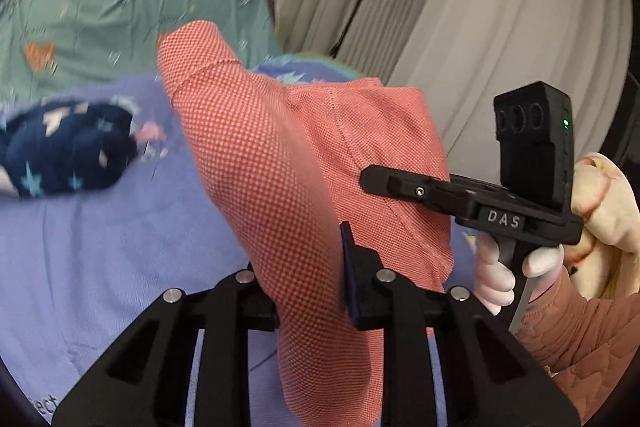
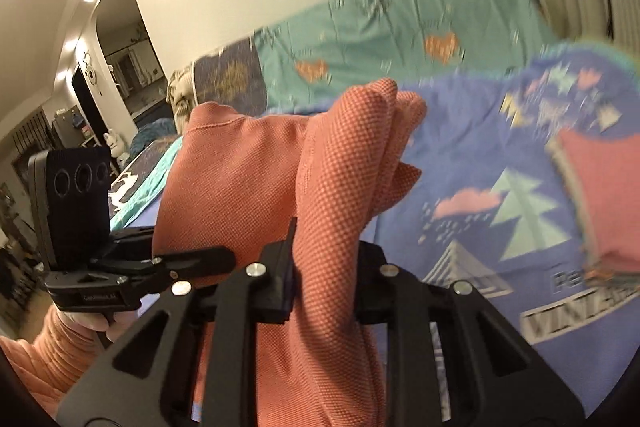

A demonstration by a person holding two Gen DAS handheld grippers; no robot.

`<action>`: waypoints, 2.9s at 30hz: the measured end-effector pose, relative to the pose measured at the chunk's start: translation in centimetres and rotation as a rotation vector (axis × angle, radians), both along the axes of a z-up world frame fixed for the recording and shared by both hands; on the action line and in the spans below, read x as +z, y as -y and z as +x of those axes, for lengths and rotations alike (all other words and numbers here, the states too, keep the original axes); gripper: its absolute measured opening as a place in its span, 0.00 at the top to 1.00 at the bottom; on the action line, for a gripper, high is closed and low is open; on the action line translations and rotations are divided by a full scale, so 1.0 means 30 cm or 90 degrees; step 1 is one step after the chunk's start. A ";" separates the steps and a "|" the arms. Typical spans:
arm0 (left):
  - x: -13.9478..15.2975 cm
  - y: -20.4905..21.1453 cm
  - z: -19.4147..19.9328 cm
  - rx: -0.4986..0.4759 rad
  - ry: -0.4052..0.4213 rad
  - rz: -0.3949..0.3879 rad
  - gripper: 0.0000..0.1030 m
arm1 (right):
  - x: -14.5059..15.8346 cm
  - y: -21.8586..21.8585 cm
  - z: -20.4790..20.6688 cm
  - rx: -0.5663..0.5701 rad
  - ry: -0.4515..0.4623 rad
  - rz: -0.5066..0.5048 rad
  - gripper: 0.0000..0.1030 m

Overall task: Fold small clothes
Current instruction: 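Carry the lifted shirt with both tools onto the folded clothes stack and release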

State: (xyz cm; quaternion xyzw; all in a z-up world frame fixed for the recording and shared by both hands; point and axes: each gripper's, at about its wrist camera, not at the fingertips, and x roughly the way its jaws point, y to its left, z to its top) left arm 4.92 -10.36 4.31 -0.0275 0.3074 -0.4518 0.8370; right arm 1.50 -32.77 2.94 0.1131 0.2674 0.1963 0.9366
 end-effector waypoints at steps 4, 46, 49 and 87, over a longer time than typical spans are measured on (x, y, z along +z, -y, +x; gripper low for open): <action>0.096 0.053 -0.048 -0.019 0.045 -0.004 0.77 | 0.108 0.021 -0.102 -0.044 0.061 -0.042 0.80; 0.325 1.108 0.223 -0.177 0.152 -0.008 0.76 | 0.301 0.929 0.057 -0.400 0.111 -0.152 0.80; 0.294 1.160 0.270 -0.169 0.139 0.003 0.76 | 0.281 0.971 0.125 -0.407 0.090 -0.160 0.80; -0.049 0.827 0.308 0.054 -0.034 0.031 0.01 | -0.056 0.818 -0.029 -0.594 0.035 -0.238 0.10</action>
